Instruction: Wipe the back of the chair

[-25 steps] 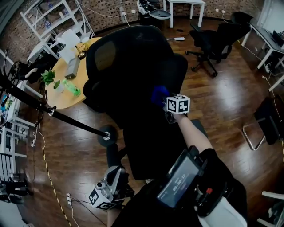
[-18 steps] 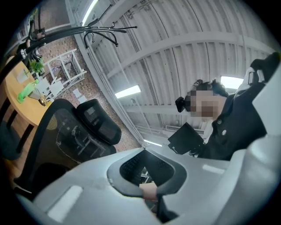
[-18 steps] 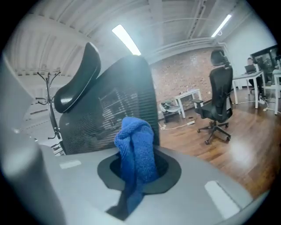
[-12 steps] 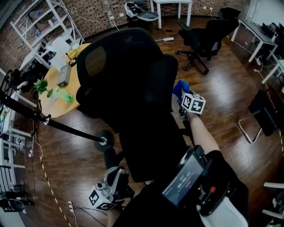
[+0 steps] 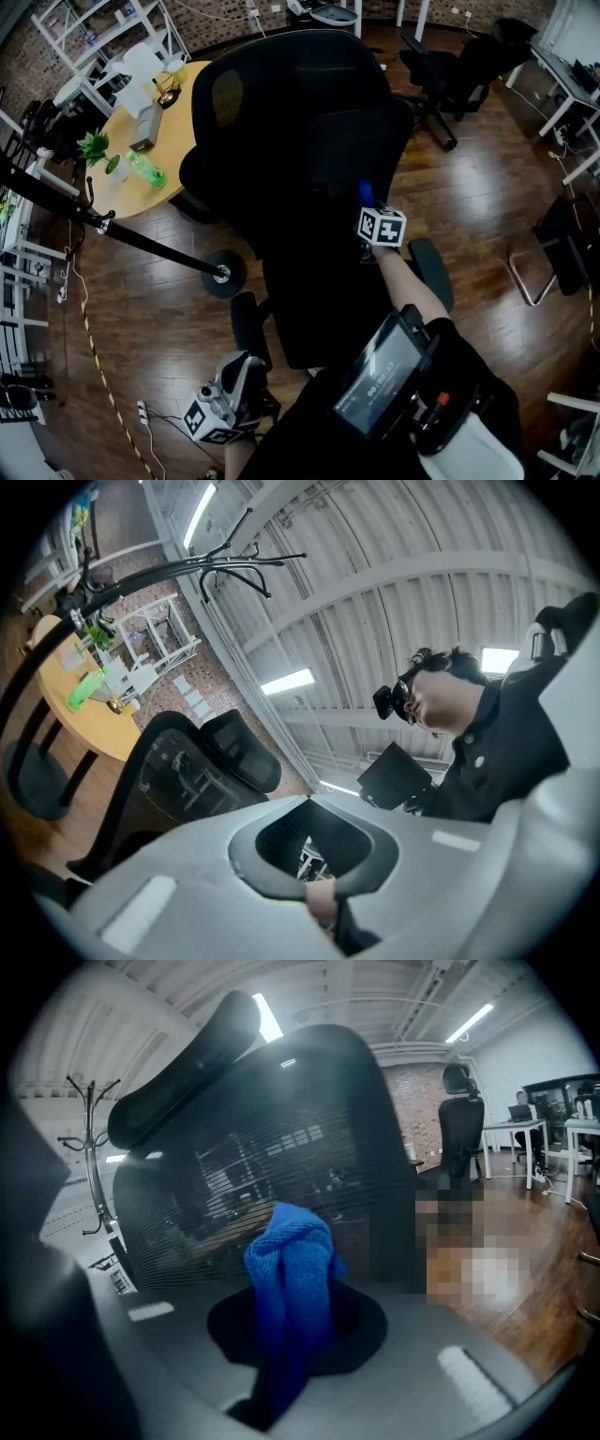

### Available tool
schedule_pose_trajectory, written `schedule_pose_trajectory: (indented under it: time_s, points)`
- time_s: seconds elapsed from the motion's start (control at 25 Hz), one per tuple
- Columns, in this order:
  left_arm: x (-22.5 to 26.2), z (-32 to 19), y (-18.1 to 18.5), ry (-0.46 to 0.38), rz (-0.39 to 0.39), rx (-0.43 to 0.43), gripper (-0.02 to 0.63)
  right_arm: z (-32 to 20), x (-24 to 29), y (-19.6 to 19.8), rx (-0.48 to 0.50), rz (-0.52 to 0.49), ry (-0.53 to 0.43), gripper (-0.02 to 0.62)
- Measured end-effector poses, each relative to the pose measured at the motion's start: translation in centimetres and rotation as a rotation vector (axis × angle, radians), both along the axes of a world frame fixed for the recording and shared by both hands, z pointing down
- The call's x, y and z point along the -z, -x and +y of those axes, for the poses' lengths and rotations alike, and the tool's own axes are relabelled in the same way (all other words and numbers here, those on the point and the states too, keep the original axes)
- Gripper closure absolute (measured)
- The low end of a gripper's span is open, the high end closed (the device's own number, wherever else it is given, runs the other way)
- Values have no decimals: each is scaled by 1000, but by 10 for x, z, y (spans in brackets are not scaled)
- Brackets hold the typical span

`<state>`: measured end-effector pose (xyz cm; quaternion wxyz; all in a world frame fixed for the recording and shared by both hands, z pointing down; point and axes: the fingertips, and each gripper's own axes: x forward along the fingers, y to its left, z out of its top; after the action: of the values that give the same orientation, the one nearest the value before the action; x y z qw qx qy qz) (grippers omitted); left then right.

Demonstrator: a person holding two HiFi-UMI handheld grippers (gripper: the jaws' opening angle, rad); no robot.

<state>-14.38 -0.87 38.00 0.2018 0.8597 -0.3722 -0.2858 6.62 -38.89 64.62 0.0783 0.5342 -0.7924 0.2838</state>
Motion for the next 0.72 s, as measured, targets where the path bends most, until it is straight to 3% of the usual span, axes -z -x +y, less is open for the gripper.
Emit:
schedule_pose_trajectory:
  time_s: [0.24,0.72]
  points:
    - [-7,24,40,28,-6,97,603,25,-11,95,88,-29,2,565]
    - [-5,67,84,32,-9,246,603,105,-15,305,569,-19,33,565]
